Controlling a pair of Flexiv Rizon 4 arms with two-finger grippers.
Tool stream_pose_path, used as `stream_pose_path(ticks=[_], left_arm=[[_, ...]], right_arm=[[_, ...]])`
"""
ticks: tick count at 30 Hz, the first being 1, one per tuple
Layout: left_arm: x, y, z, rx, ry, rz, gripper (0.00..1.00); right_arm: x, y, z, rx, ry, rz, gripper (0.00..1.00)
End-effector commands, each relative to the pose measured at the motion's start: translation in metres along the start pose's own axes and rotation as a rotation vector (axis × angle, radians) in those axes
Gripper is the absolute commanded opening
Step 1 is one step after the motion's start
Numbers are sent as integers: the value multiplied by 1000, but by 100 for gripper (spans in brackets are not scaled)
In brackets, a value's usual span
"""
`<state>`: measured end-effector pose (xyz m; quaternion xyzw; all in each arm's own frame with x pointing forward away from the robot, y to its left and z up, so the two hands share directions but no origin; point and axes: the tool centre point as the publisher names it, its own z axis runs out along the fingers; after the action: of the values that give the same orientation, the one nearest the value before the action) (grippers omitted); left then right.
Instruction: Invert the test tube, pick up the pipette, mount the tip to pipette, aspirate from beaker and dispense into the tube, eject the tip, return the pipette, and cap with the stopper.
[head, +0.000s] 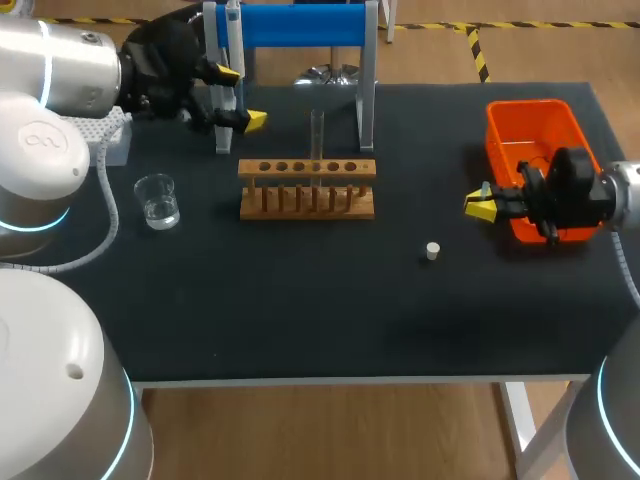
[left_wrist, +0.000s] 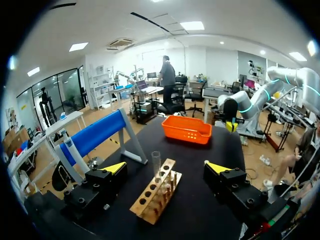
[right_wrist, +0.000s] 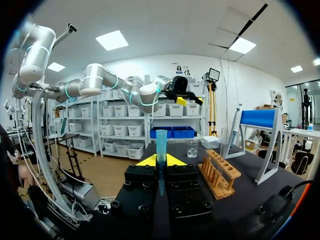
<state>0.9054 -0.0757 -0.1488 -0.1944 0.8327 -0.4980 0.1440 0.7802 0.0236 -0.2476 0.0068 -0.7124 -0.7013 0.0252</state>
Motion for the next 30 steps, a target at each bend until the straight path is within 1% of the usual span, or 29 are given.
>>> stream_pose_path(ticks=[1, 3, 7, 11, 16, 18, 25, 26, 27, 29, 30], left_arm=[[-19, -2, 9, -2, -70, -19, 100], [-31, -2, 10, 12, -124, -20, 100], [-54, -1, 14, 27, -268, -70, 100], [-73, 1, 21, 43, -379, -114, 100], [-86, 2, 26, 49, -470, -149, 100], [-92, 3, 28, 45, -526, -167, 100], [-108, 6, 33, 50, -682, -214, 100], [-111, 7, 35, 29, -712, -206, 100], [-113, 7, 36, 48, -732, -221, 100], [-117, 6, 39, 36, -766, -217, 100], [-118, 6, 41, 45, -774, -222, 100]], right_arm=[[1, 1, 0, 1, -2, 0, 0], [1, 1, 0, 1, -2, 0, 0], [1, 1, 0, 1, -2, 0, 0], [1, 1, 0, 1, -2, 0, 0], [1, 1, 0, 1, -2, 0, 0], [1, 1, 0, 1, -2, 0, 0], [1, 1, 0, 1, -2, 0, 0], [1, 1, 0, 1, -2, 0, 0], [1, 1, 0, 1, -2, 0, 0], [1, 1, 0, 1, -2, 0, 0], [1, 1, 0, 1, -2, 0, 0]])
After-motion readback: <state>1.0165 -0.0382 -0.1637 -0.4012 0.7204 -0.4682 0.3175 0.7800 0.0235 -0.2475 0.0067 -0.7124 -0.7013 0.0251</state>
